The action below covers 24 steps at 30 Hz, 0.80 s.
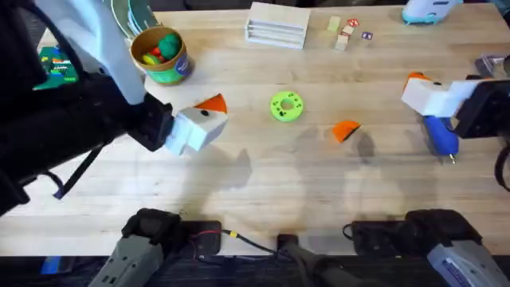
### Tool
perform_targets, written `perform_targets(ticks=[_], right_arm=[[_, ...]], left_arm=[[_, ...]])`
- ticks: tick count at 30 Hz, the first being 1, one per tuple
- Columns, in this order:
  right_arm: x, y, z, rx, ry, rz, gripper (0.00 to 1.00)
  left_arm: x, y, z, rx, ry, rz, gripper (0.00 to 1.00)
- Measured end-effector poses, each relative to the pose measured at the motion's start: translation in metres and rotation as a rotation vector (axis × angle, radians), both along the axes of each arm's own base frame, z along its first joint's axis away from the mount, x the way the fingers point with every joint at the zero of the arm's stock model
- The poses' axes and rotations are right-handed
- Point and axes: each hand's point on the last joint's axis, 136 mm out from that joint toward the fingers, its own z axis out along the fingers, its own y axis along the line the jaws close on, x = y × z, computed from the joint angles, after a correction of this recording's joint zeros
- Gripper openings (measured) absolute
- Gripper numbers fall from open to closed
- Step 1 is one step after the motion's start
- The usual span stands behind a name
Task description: Pick up the gripper from the table and insert it into the empty holder that is missing its gripper. Then pick up a screw, insert it into the mounting hole, and use the screwdriver to tighten it. Finally, clean up the table by picking up the vegetable and placing it into the bucket.
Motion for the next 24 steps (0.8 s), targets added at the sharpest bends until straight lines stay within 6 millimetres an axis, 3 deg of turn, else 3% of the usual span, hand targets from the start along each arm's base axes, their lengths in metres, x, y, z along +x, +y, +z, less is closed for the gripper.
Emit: perform_targets(ticks=[14, 19, 24], right_arm=[[0.0, 0.0, 0.0, 0.0, 0.0, 0.0, 0.992], [0.0, 0.0, 0.0, 0.0, 0.0, 0.0, 0.992], [0.0, 0.0, 0.0, 0.0, 0.0, 0.0, 0.992]], left_arm=[[0.006, -0.018, 0.023, -0.047, -0.104, -0.082, 0.993], [0.003, -0.02, 0.041, -0.079, -0.251, -0.097, 0.993], [-0.002, -0.019, 0.038, -0.103, -0.4, -0.101, 0.992]])
